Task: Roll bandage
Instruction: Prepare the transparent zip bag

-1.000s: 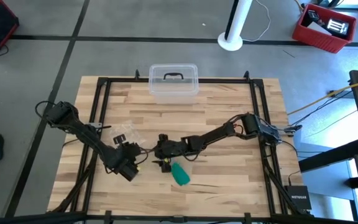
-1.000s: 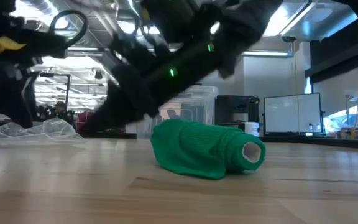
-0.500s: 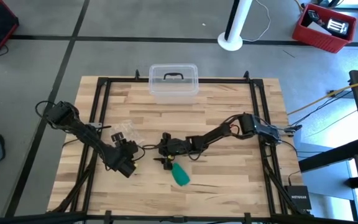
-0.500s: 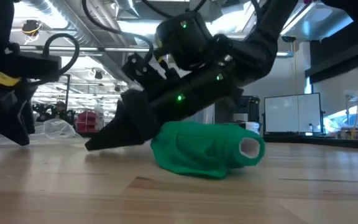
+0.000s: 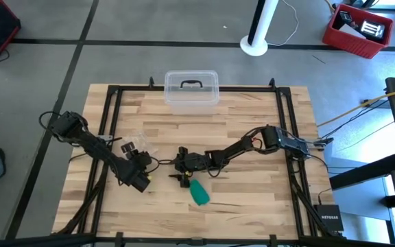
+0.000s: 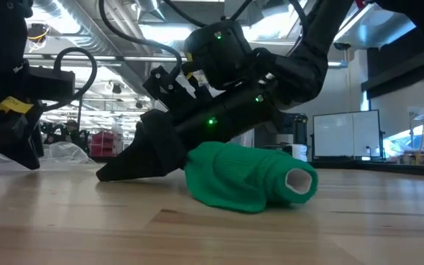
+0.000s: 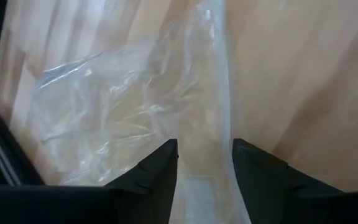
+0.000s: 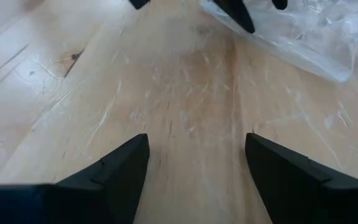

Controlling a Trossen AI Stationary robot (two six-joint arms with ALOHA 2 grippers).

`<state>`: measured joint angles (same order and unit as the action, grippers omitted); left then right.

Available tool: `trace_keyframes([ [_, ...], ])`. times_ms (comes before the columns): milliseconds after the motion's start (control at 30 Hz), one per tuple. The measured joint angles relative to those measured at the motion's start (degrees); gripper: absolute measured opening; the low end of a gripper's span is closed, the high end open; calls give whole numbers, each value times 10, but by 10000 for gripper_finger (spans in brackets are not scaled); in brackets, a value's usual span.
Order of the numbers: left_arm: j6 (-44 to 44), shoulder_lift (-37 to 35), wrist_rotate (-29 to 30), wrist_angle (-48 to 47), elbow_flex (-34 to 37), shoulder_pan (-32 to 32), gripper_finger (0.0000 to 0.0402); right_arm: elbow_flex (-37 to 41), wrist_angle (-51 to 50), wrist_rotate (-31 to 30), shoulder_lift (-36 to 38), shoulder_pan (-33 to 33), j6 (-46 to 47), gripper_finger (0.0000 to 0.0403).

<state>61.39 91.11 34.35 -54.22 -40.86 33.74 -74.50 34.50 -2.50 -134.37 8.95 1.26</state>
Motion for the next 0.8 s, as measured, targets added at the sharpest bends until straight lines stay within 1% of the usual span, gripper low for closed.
trace_keyframes([
  [167, 16, 0, 1, -29, 0, -4, 130, 0, 0, 0, 0, 0, 0, 271],
  [300, 30, 0, 13, -41, 5, -6, 121, 0, 0, 0, 0, 0, 0, 271],
  [400, 28, 0, 17, 0, 23, -9, 117, 0, 1, 0, 0, 0, 0, 271],
  [500, 2, -1, 24, 55, 44, -9, 116, 0, 1, 0, 0, 0, 0, 271],
  [567, 1, -2, 23, 63, 49, -9, 113, 0, 0, 0, 0, 0, 0, 271],
  [633, 13, -1, 26, 57, 48, -9, 96, 0, 0, 0, 0, 0, 0, 271],
  [667, 15, -1, 26, 53, 47, -9, 79, 0, 0, 1, 0, 0, 0, 271],
  [733, 5, -1, 24, 54, 48, -9, 33, 0, 3, 6, 0, 0, 0, 271],
  [767, -5, 0, 24, 57, 48, -9, 17, 0, 5, 11, 0, 0, -1, 271],
  [800, -6, 0, 26, 57, 48, -9, 11, 0, 5, 13, 0, 0, -3, 271],
])
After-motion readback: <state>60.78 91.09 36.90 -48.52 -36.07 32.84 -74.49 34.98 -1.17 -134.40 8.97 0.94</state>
